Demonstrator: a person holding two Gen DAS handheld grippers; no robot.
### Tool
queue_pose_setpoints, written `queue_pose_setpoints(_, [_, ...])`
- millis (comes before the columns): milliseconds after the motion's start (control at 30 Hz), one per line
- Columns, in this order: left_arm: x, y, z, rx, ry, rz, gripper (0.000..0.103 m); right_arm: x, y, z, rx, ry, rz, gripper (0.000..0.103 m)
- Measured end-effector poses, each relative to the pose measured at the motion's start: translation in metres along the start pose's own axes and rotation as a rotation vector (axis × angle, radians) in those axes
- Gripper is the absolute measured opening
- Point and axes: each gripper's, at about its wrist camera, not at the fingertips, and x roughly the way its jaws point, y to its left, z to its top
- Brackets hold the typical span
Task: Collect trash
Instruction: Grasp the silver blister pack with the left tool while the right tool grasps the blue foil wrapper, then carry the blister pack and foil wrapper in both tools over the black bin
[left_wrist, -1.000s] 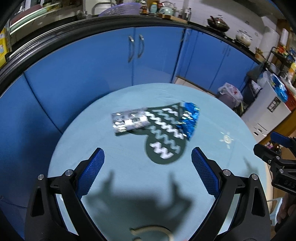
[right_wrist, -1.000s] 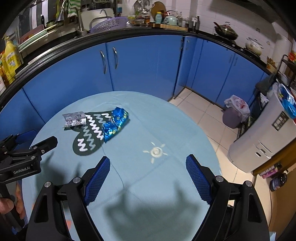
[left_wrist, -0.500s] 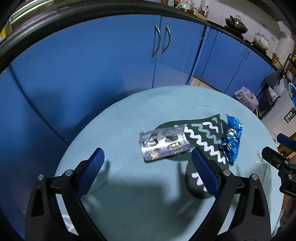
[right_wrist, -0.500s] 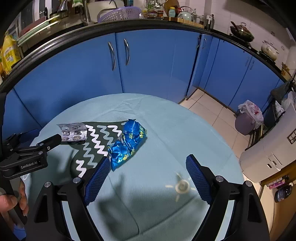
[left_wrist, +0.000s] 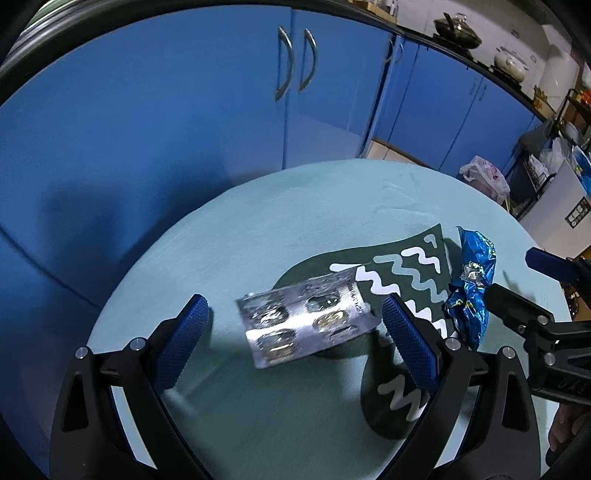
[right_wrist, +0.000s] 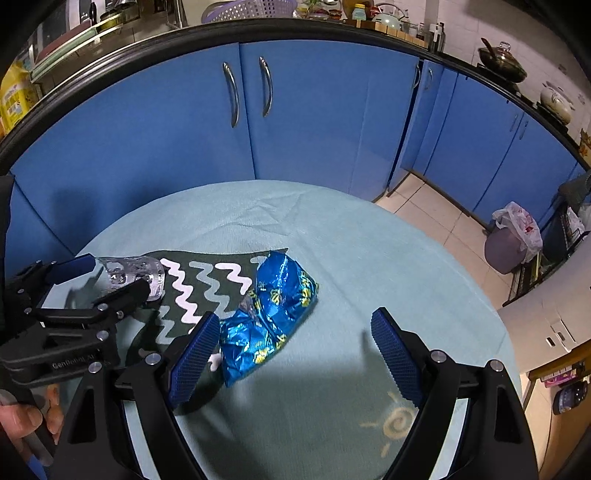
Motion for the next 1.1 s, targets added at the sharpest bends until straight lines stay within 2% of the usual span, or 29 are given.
queue_pose_setpoints(200, [0.013,0.002,0.000,0.008,0.022,0.014,0.094,0.013,0.004,0.002,-0.010,0.017,0.001,0.082])
queue_pose_setpoints(467, [0.015,0.000,-0.002,0.034,0.004,0.057,0.094,0.027,0.005,0.000,-0.011,0.042,0.003,0.080])
queue_pose_setpoints(500, [0.015,0.000,-0.003,0.034,0.000,0.058,0.094,0.029,0.007,-0.001,-0.015,0.048,0.006,0.077])
queue_pose_setpoints(533, [0.015,-0.002,-0.003,0.032,-0.002,0.059,0.091,0.029,0.007,-0.003,-0.011,0.052,0.026,0.065])
queue_pose_setpoints(567, [0.014,-0.002,-0.004,0.032,-0.009,0.060,0.089,0.029,0.007,-0.003,-0.008,0.050,0.030,0.059])
queue_pose_setpoints(600, [0.013,-0.002,-0.004,0.036,-0.015,0.055,0.078,0.026,0.008,-0.004,-0.016,0.040,0.030,0.050])
queue_pose_setpoints(633, [0.012,-0.003,-0.004,0.037,-0.018,0.061,0.076,0.024,0.009,-0.004,-0.022,0.035,0.038,0.043])
queue_pose_setpoints(833, [0.005,-0.002,-0.003,0.020,-0.017,0.003,0.072,0.010,0.011,-0.009,-0.044,0.016,0.030,0.042])
queue_pose_setpoints(1100, [-0.016,-0.017,-0.011,0.034,-0.025,-0.013,0.071,-0.024,0.001,-0.026,-0.021,0.001,0.014,0.042])
